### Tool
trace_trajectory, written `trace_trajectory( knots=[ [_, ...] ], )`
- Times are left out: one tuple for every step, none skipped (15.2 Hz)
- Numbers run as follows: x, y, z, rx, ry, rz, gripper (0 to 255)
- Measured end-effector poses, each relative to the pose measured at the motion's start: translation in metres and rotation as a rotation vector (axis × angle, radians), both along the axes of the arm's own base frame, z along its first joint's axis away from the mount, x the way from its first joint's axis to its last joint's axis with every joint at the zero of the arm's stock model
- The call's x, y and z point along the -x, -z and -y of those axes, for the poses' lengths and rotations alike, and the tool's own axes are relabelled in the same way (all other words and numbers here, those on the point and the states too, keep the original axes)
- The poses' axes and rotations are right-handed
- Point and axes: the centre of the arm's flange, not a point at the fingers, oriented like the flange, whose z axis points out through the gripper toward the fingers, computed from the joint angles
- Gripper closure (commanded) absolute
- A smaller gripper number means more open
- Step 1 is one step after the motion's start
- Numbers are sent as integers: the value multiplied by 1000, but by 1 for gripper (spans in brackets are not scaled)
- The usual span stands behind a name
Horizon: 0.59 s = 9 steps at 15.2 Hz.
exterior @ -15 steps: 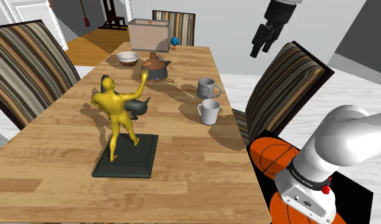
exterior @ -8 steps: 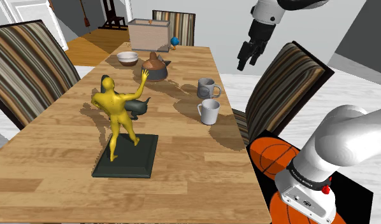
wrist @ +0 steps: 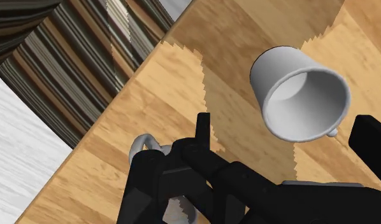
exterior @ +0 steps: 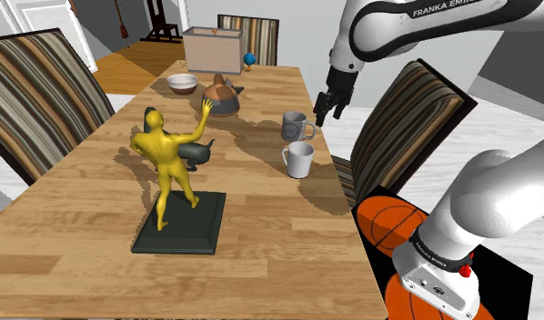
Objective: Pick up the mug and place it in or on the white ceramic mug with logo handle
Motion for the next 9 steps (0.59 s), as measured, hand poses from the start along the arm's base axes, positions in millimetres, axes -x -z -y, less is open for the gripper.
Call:
trace_trajectory(
  knots=[
    [-6,13,-2,-3,2,-7,0],
    [-12,26,-2,-7,4,-14,0],
    [-19,35,-5,-10,7,-20,0],
    [-26,47,-8,-13,9,-27,0],
    [-34,56,-9,-17,11,-34,0],
    [-39,69,-10,-20,13,-42,0],
    [-45,77,-14,-23,15,-47,0],
    [-46,85,-15,-24,16,-49,0],
    [-47,91,-15,-25,16,-50,0]
  ],
)
